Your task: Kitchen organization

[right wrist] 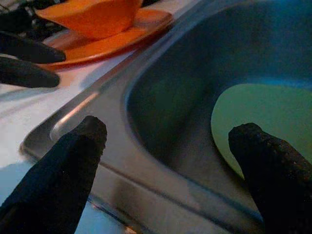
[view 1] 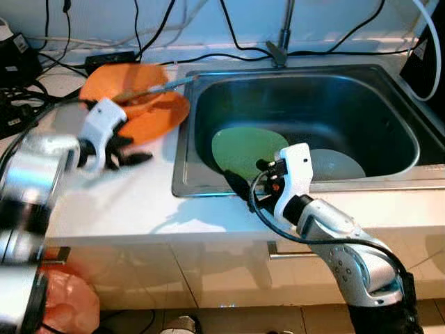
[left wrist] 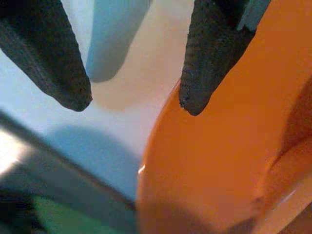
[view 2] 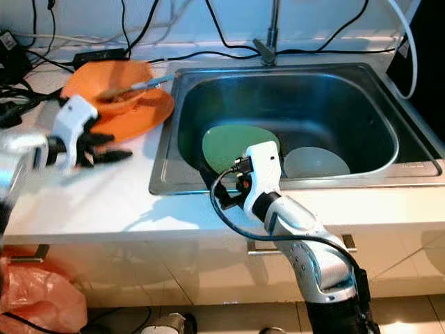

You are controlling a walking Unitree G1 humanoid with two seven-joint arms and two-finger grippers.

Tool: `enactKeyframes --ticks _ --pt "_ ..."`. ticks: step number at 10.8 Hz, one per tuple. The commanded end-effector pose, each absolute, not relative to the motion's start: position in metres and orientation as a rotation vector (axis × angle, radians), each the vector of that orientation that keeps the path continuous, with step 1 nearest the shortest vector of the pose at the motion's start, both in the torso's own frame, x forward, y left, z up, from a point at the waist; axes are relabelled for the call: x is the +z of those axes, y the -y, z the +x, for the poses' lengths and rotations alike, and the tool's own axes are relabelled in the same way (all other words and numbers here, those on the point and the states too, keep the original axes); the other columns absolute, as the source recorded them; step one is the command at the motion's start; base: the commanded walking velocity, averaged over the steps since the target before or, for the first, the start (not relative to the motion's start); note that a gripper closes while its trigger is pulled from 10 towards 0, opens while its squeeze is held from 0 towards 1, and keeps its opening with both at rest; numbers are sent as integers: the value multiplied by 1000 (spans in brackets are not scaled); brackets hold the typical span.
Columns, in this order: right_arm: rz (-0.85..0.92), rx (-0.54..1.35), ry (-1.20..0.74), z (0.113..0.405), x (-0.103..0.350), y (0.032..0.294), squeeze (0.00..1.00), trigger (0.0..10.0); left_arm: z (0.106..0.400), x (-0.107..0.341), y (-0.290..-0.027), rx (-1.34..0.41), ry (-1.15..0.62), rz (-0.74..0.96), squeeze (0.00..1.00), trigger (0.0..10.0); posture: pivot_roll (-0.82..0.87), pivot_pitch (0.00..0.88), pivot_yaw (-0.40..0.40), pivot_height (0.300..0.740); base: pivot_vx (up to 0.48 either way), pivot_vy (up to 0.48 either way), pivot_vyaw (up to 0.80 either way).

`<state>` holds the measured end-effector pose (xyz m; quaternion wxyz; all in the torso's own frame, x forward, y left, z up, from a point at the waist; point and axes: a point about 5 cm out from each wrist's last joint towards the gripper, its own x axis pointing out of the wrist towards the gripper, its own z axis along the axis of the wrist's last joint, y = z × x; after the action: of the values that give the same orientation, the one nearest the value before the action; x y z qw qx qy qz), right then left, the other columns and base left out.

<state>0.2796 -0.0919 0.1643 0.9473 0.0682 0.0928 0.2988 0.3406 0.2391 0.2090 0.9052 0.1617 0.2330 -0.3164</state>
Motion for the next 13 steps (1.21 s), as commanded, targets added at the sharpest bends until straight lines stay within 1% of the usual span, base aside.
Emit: enactKeyframes --ticks 1,3,5,8,10,11,12,13 --pt "139 612 -186 280 164 91 0 10000 333 193 -236 -705 -570 292 0 10000 145 80 52 740 0 0 0" --pt "136 612 -189 281 163 91 0 10000 312 195 -225 -778 -587 292 0 10000 148 80 48 740 0 0 0" --pt "130 607 -190 284 162 93 0 10000 293 198 -224 -817 -613 308 0 10000 153 76 44 740 0 0 0" --pt "127 603 -191 286 162 93 0 10000 275 204 -221 -853 -637 318 0 10000 165 72 46 740 0 0 0" --pt "125 599 -189 287 161 94 0 10000 257 204 -217 -891 -673 301 0 10000 170 71 47 740 0 0 0" --pt "125 597 -192 288 160 94 0 10000 252 203 -216 -905 -678 298 0 10000 177 69 43 740 0 0 0" --pt "122 599 -194 290 158 93 0 10000 254 203 -216 -887 -666 302 0 10000 179 63 40 740 0 0 0" --pt "117 602 -191 291 159 92 0 10000 262 208 -213 -848 -599 308 0 10000 181 61 39 740 0 0 0"
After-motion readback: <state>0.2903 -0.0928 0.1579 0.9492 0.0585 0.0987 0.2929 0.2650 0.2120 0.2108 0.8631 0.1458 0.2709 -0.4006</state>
